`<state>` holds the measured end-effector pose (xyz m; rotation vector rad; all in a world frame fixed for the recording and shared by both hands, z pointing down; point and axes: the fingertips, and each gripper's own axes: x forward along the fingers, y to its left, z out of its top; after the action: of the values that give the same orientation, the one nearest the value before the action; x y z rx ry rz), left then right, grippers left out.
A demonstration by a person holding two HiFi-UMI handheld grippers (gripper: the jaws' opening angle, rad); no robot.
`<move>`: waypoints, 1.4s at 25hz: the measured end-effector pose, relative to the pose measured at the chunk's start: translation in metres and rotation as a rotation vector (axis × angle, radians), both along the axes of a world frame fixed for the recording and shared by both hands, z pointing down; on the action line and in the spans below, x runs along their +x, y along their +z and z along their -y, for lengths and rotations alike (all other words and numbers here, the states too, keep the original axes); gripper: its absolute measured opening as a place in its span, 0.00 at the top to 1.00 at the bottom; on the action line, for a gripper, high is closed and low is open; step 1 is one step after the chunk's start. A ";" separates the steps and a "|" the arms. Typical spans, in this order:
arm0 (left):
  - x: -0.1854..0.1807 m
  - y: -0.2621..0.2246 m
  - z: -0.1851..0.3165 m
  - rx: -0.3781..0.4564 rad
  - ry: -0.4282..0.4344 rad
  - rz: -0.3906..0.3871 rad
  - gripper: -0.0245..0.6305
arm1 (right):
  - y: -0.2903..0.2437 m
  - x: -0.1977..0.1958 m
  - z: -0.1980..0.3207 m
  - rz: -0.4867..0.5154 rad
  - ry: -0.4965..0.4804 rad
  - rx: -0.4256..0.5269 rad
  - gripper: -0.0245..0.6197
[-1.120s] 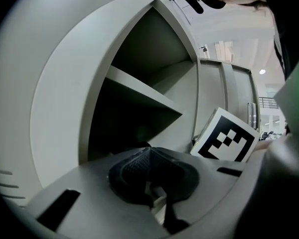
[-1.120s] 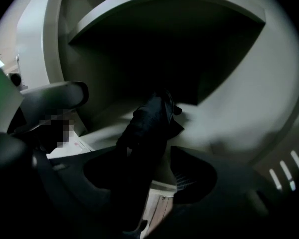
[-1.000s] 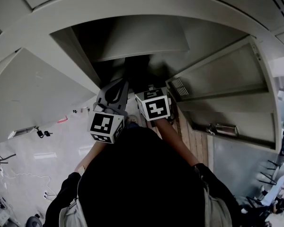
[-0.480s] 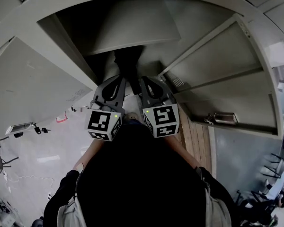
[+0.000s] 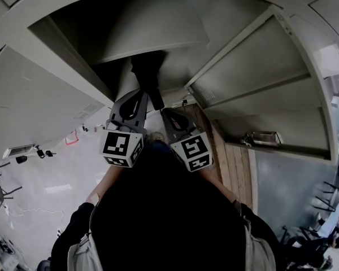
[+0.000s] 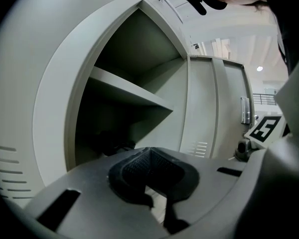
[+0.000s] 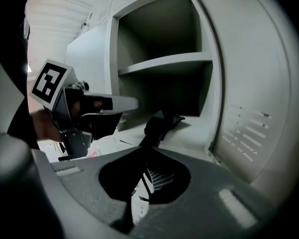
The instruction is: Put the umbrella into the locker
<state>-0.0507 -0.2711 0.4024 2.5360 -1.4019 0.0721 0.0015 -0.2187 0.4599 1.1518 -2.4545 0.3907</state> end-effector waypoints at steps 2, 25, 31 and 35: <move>-0.001 -0.001 0.000 0.000 -0.010 0.004 0.95 | 0.008 -0.006 -0.001 -0.005 -0.028 -0.013 0.95; -0.051 -0.006 -0.002 0.013 -0.176 0.062 0.95 | 0.012 -0.056 0.088 0.055 -0.047 0.043 0.95; -0.044 -0.019 0.000 0.057 -0.169 0.050 0.95 | -0.029 -0.048 0.094 0.116 -0.010 0.163 0.95; -0.040 -0.036 -0.001 0.100 -0.179 0.043 0.95 | -0.088 -0.029 0.094 0.136 0.062 0.336 0.95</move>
<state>-0.0908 -0.2702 0.3662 2.4882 -1.6825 0.0257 -0.0272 -0.3124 0.3717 1.3773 -2.6793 0.0753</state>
